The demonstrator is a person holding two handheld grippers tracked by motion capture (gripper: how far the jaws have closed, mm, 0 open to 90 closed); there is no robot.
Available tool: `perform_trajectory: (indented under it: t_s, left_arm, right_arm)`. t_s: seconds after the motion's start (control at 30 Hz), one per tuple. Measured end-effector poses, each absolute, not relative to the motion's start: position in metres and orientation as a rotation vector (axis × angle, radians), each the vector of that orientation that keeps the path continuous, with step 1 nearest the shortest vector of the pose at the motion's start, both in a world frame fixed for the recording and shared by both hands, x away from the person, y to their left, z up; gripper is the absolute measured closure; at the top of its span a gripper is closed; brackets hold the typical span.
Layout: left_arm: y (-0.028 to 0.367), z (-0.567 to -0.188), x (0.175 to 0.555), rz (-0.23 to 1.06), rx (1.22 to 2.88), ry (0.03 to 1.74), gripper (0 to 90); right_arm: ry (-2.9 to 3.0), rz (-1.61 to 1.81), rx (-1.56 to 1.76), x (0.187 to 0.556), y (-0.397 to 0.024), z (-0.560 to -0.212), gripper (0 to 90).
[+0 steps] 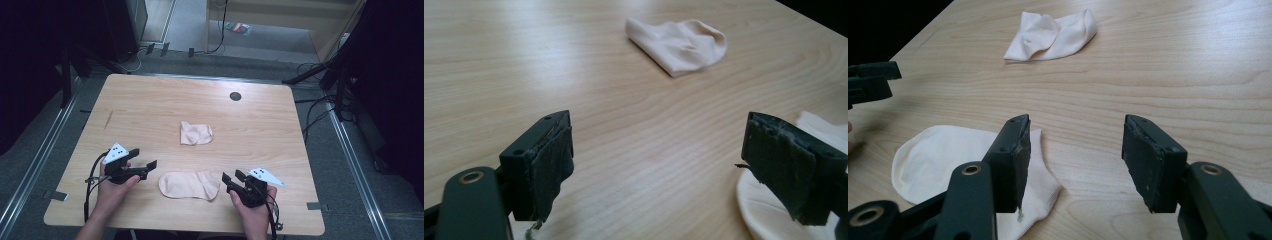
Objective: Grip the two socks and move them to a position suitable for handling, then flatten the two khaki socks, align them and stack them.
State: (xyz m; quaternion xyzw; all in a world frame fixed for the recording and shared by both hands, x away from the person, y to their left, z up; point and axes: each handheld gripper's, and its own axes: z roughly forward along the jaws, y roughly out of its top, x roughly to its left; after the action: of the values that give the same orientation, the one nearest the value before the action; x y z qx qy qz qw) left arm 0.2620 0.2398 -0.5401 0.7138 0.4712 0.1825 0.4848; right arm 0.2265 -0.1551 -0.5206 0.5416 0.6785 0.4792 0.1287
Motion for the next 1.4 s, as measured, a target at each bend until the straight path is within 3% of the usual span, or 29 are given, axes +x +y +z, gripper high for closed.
perform_trajectory:
  t_s: [0.27,0.77,1.4]
  left_arm:
    - [0.245,-0.546,0.261,0.479,1.656,1.207,13.2]
    - [0.239,-0.548,0.262,0.503,1.683,1.190,13.9]
    - [0.238,-0.549,0.263,0.505,1.692,1.190,14.1]
  right_arm:
    - [1.974,1.366,1.470,0.234,-0.151,-0.505,44.6]
    - [1.979,1.353,1.379,0.275,-0.131,-0.465,48.0]
    - [2.194,1.203,1.278,0.364,-0.066,-0.489,69.1]
